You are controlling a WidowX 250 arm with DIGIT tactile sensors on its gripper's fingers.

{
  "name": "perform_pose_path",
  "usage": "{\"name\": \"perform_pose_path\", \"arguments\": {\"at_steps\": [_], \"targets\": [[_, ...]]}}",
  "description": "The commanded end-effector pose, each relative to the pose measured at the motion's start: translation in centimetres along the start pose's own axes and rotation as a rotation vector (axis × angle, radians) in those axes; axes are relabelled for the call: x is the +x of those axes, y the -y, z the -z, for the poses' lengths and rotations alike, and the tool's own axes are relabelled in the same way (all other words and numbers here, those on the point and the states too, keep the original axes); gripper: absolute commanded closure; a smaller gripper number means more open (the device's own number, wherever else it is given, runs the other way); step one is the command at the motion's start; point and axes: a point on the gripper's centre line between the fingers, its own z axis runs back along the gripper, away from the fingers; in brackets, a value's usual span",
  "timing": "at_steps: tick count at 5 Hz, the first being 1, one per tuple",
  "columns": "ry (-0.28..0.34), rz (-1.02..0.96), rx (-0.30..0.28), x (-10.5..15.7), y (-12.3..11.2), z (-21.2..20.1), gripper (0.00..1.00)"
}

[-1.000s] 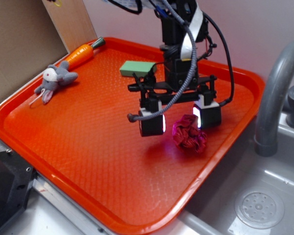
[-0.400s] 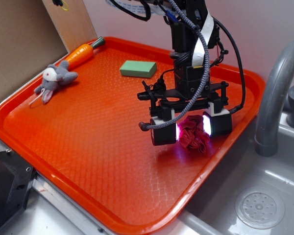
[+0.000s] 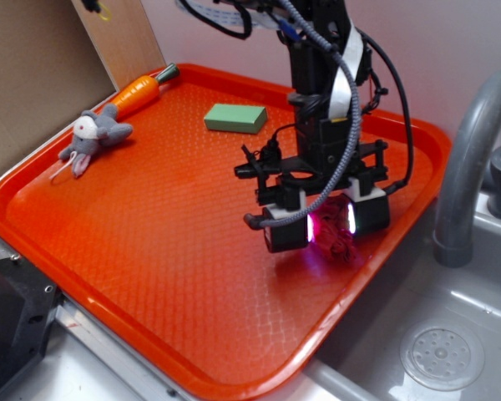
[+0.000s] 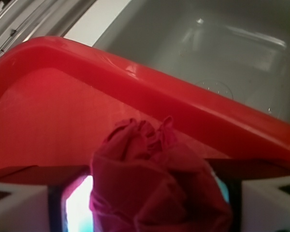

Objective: Grab the red paper.

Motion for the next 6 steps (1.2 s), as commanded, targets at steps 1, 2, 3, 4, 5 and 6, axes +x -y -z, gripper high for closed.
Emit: {"name": "perform_pose_path", "arguments": {"at_steps": [1, 2, 3, 4, 5, 6], "targets": [[-0.368, -0.536, 0.191, -0.4, 6.6, -9.9, 1.00], [-0.415, -0.798, 0.235, -1.4, 8.8, -13.0, 1.00], [-0.384, -1.043, 0.338, -2.1, 11.9, -15.9, 1.00], [-0.338, -1.286, 0.443, -0.9, 14.0, -17.6, 1.00], [-0.274, -1.529, 0.515, 0.4, 15.1, -18.9, 1.00], [-0.215, -1.778, 0.536, 0.9, 13.2, -19.1, 1.00]]}}
